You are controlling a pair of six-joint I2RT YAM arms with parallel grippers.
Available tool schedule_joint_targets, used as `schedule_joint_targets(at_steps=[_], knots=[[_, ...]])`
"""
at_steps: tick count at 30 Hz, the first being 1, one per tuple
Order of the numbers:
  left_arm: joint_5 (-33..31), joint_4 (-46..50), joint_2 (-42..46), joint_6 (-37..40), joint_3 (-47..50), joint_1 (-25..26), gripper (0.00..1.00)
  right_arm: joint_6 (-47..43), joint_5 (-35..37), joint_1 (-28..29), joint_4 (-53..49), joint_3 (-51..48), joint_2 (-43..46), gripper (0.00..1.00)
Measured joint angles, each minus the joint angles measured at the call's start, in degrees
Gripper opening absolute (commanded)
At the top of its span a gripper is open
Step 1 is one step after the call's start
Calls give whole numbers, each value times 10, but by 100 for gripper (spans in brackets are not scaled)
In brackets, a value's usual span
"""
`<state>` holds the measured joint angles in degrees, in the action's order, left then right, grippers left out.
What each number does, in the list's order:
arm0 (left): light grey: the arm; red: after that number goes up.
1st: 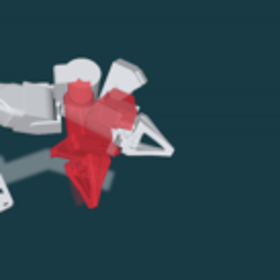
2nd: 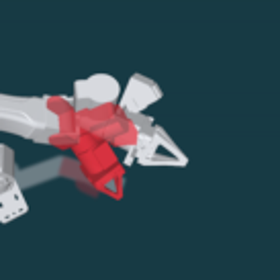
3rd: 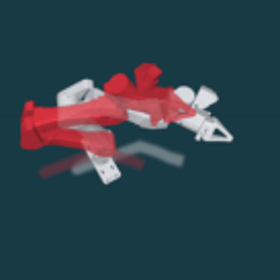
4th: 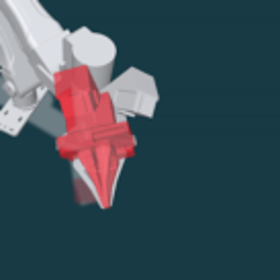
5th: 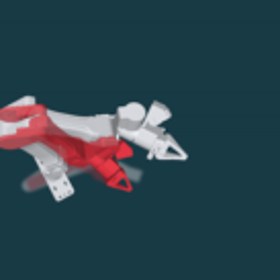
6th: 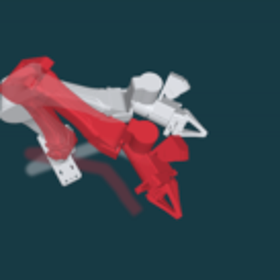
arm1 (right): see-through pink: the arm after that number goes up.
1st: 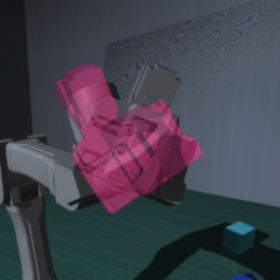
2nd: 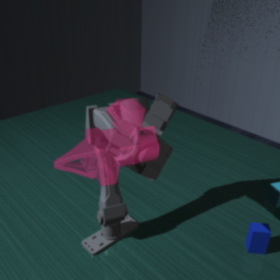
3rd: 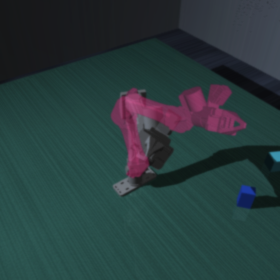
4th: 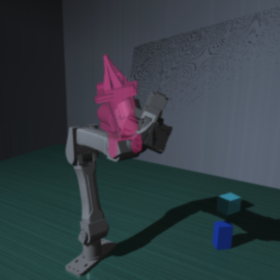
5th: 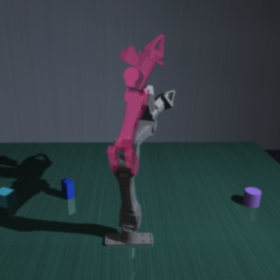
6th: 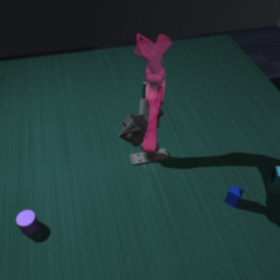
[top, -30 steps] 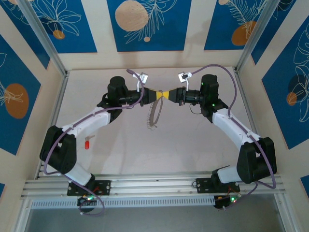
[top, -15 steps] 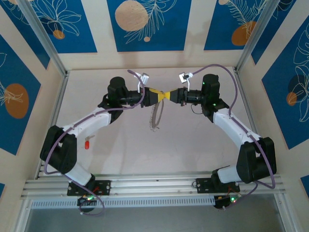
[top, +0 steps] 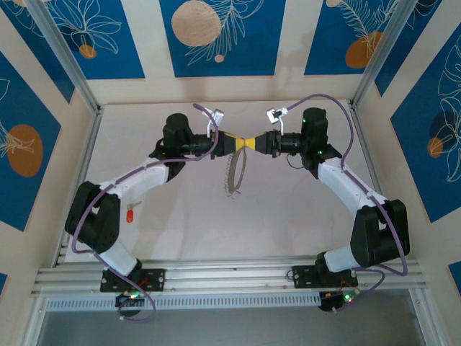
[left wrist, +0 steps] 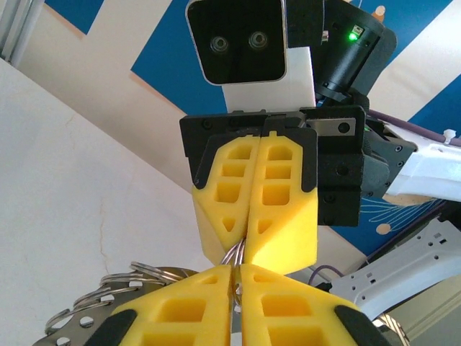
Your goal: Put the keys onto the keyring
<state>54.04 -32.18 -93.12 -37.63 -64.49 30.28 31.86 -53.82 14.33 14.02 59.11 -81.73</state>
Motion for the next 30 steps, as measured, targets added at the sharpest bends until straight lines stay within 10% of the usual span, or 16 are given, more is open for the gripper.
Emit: schedule_joint_targets(at_steps=[30], knots=[[-79,-38,8,-13,24,3,0,32,48,2,10,7,-10,19]])
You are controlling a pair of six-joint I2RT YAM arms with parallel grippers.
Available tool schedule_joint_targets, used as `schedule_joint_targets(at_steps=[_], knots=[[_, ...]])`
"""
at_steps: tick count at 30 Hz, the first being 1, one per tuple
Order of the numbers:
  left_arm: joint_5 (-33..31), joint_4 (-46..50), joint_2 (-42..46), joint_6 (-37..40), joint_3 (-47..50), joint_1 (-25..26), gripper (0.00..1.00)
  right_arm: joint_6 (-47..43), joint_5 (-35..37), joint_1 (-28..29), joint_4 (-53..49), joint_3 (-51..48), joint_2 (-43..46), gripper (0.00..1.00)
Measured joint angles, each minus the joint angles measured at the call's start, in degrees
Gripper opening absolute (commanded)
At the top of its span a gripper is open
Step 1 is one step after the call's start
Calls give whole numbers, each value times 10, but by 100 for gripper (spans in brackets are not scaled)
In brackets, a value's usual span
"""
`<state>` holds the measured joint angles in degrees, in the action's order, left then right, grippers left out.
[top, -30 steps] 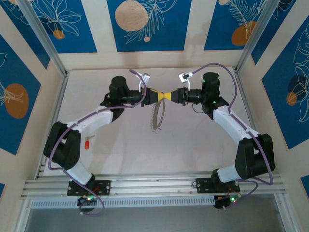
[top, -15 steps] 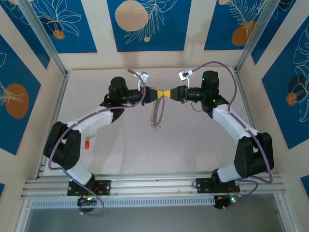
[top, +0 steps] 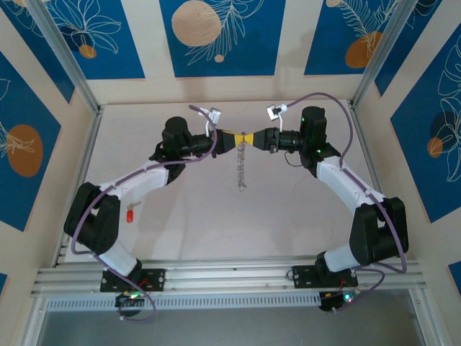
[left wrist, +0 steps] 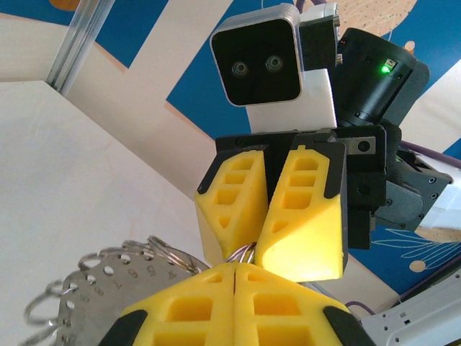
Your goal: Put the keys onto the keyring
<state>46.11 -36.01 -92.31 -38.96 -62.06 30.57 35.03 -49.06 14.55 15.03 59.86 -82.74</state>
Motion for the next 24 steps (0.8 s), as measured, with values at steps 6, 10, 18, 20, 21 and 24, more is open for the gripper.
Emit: schedule_joint_targets(at_steps=[6,10,18,20,21,24], knots=[[-2,0,0,-2,1,-1,0,5,3,-6,6,-11,0,9],[-8,0,0,-2,2,-2,0,9,2,-8,13,-15,0,0],[-8,0,0,-4,2,-5,32,11,2,-11,24,-25,3,0],[-6,-10,0,-12,2,-8,50,10,0,-14,21,-28,5,0],[-3,-17,1,-17,2,-11,56,9,0,-16,21,-29,6,0],[8,-36,5,-31,4,-24,64,3,-4,-25,17,-30,8,0]])
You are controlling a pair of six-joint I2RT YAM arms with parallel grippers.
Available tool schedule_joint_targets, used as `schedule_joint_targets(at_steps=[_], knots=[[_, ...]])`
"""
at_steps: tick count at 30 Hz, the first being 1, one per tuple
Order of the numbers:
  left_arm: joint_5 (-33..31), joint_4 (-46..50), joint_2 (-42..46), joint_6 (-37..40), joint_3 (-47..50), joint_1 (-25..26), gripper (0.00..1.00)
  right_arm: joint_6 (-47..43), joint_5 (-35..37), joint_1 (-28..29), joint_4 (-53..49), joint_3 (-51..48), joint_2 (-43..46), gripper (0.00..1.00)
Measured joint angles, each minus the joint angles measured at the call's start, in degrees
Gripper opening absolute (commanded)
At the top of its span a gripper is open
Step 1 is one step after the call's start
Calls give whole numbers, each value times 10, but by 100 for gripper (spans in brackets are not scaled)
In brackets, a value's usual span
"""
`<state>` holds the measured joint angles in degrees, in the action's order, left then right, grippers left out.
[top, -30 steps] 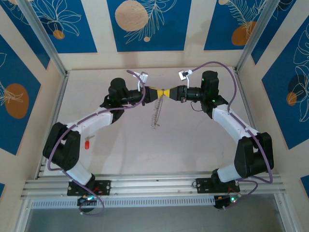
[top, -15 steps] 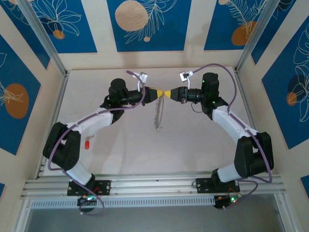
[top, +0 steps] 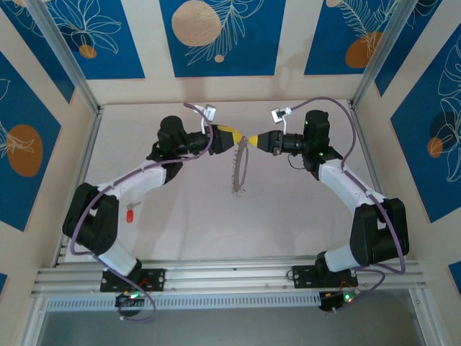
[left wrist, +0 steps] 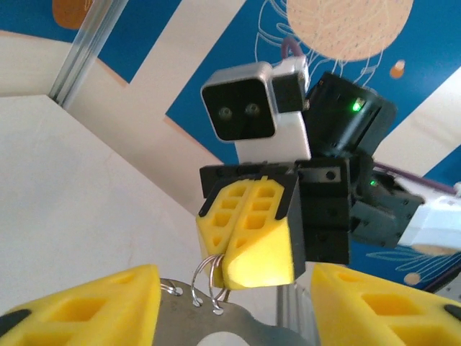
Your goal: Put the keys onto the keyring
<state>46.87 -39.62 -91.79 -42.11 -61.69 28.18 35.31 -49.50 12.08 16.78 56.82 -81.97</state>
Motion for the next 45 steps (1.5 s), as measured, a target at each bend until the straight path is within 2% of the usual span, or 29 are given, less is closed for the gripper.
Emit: schedule_joint_targets(at_steps=[2,9,15,30,37,42,45], knots=[[12,-10,2,-5,0,-7,67,-7,-4,-3,-1,0,4,0],[74,-13,3,-9,-4,-13,67,-43,-27,-6,-27,5,24,0],[114,-13,3,-2,-26,-13,56,-67,-33,-1,-56,33,24,0],[144,-19,-19,-11,-44,-11,40,-84,-30,23,-84,58,11,0],[157,-43,-28,-30,-44,-5,24,-84,-24,25,-92,58,11,0],[170,-54,-31,-42,-44,-1,22,-84,-15,26,-97,59,10,0],[176,-54,-33,-45,-44,1,31,-86,-13,26,-100,59,10,0]])
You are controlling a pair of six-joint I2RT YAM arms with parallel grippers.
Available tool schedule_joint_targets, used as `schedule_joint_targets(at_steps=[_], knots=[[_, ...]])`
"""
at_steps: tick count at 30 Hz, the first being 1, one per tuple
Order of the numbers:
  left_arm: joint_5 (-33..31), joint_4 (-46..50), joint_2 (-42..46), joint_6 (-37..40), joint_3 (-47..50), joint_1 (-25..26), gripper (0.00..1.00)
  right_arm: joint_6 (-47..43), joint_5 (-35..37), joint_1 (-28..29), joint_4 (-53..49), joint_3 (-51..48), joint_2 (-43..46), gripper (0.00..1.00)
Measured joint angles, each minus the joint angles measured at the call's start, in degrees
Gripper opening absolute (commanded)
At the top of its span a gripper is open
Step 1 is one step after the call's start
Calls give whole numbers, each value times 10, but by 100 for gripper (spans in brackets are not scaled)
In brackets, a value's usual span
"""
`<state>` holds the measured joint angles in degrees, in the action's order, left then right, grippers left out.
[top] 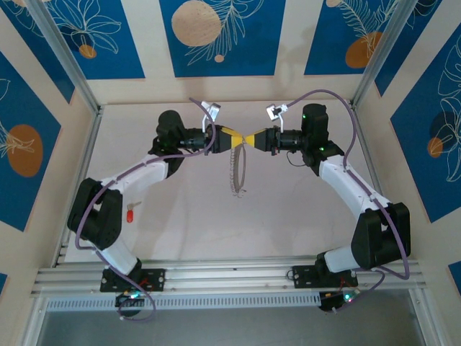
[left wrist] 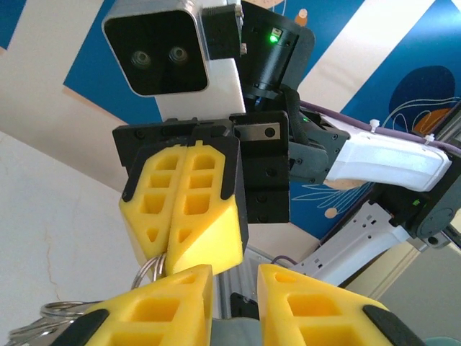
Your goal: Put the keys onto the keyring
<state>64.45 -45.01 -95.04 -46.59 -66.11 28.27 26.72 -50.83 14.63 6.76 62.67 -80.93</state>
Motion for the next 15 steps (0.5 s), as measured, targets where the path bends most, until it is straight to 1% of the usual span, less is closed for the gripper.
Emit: schedule_joint_targets(at_steps=[6,10,15], knots=[[-1,5,-2,9,0,0,49,-4,2,0,-4,0,0,0],[-21,13,-2,24,0,0,53,-7,8,-2,-8,0,0,0],[-68,37,4,50,5,-5,56,-11,8,-4,-13,0,0,0]])
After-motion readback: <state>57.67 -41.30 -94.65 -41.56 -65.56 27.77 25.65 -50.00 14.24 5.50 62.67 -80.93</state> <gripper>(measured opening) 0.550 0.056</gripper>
